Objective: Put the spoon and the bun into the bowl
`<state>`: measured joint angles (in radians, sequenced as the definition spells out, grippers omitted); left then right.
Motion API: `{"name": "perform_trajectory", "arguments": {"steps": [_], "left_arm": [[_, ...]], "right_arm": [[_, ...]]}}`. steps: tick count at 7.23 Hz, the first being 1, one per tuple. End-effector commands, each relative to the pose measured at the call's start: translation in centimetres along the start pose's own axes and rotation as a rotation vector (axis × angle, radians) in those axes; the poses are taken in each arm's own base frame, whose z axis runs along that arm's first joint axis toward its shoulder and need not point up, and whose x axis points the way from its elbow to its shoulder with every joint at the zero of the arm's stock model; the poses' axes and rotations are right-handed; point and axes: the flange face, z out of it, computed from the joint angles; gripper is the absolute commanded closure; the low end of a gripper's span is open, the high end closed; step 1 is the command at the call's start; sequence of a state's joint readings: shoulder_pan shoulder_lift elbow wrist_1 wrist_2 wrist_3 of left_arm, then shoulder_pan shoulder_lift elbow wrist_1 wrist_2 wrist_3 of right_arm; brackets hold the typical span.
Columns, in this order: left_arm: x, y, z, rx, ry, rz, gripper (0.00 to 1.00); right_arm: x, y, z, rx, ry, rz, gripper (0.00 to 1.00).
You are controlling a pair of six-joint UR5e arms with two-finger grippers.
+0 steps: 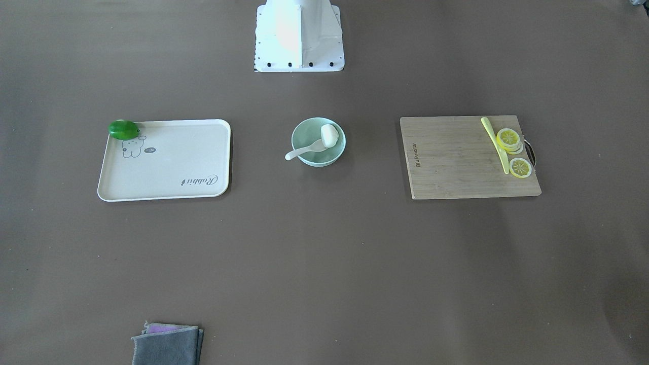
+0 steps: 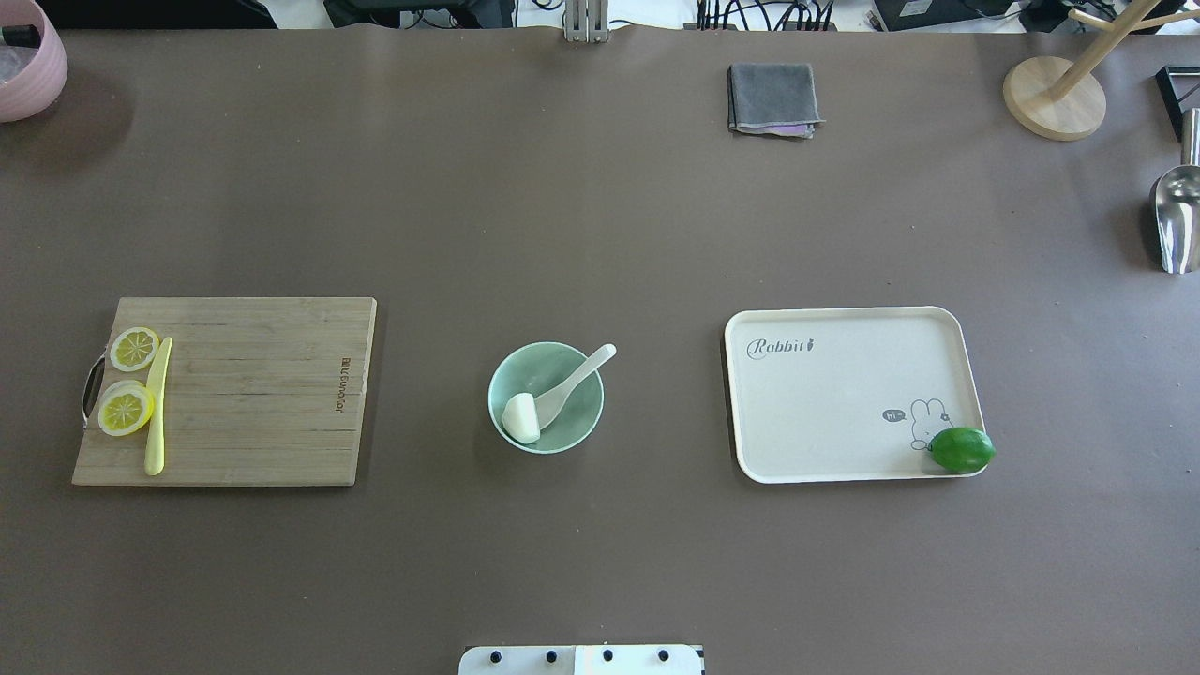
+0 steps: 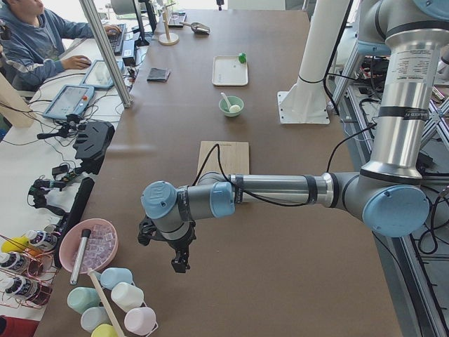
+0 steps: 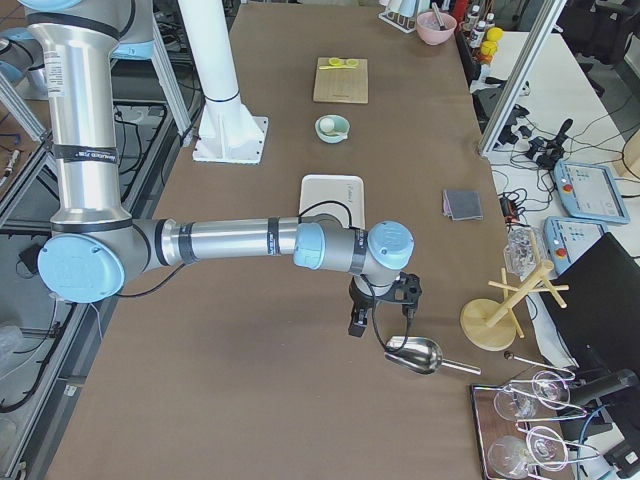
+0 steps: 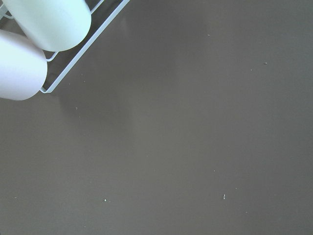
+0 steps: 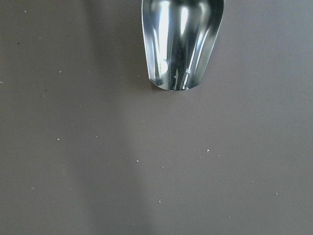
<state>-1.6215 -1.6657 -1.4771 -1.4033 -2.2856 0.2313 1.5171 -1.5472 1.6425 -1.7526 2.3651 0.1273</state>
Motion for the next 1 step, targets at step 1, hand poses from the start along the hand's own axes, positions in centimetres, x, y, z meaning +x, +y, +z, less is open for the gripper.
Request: {"name": "perform_trajectory", "arguments": {"steps": [1], "left_arm": [[0.01, -0.01, -0.01, 0.000, 0.000, -0.001, 0.02]], "right_arm": [[-0.09, 0.01, -0.07, 0.003, -0.002, -0.004, 0.00]]}}
